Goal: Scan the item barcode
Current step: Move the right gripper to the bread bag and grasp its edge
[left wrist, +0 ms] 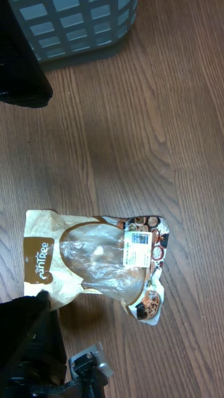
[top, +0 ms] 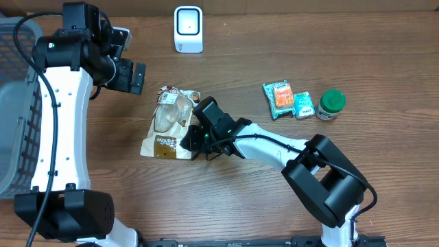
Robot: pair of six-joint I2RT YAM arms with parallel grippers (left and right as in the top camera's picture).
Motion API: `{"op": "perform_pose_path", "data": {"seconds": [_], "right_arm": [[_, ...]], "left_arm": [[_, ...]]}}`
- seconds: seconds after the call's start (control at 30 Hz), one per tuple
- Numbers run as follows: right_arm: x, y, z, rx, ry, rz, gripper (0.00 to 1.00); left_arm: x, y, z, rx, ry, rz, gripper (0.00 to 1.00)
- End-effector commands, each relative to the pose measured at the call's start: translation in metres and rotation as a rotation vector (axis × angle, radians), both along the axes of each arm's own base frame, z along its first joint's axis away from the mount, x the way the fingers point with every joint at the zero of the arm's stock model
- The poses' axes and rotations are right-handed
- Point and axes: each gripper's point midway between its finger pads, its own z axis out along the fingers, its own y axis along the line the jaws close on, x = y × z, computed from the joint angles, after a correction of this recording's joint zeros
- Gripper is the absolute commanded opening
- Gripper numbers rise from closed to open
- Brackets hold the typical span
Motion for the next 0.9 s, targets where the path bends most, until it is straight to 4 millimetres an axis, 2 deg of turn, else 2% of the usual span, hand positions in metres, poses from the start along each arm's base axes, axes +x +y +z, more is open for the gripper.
{"op": "perform_pose_path", "data": {"seconds": [0.0, 0.1, 0.23, 0.43, 0.53, 0.73, 0.87], "right_arm": [[-0.001, -0.003, -0.006, -0.023, -0.004, -0.008, 0.19], [-0.001, -0.004, -0.007, -0.028, -0.007, -0.011, 0.15], [-0.002, -0.006, -0.009, -0.042, -0.001, -0.01, 0.04], [-0.003, -0.015, -0.013, -0.077, -0.003, 0.009, 0.04], [-0.002, -0.019, -0.006, -0.062, 0.002, 0.032, 0.04], [0.004, -0.052, 0.02, -0.084, 0.031, -0.004, 0.04], [-0.008, -0.071, 0.02, -0.142, 0.097, -0.012, 0.04]], "left_arm": [[0.001, -0.001, 0.003, -0.002, -0.008, -0.011, 0.99], [0.001, -0.001, 0.003, -0.002, -0.008, -0.011, 1.0], [0.001, -0.001, 0.003, -0.002, -0.008, -0.011, 1.0], [0.002, 0.0, 0.003, -0.002, -0.012, -0.011, 1.0], [0.002, 0.0, 0.003, -0.002, -0.012, -0.011, 1.0], [0.002, -0.001, 0.003, -0.002, -0.012, -0.011, 1.0], [0.001, -0.007, 0.003, -0.064, -0.004, 0.036, 0.99]]}}
